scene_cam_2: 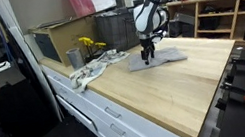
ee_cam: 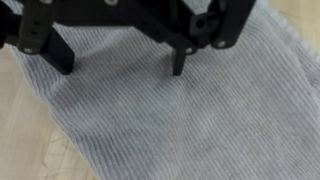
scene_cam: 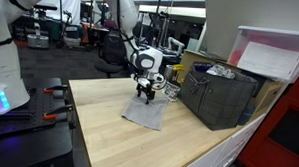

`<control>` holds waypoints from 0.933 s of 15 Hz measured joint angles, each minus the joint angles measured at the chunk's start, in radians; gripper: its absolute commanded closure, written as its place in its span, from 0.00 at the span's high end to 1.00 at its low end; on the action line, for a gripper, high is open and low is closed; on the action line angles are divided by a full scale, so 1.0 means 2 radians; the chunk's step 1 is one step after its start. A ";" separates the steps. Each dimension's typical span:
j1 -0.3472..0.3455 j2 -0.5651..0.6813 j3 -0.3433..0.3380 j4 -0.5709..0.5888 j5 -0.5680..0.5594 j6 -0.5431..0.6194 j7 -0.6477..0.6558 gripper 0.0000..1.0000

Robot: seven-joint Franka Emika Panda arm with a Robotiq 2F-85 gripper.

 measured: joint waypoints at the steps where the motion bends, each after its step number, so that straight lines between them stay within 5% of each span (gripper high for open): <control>1: -0.001 -0.012 0.002 -0.009 0.007 0.000 0.007 1.00; 7: -0.018 -0.099 -0.007 -0.065 0.072 -0.011 0.088 1.00; 14: -0.015 -0.032 -0.049 -0.044 0.088 -0.005 0.235 1.00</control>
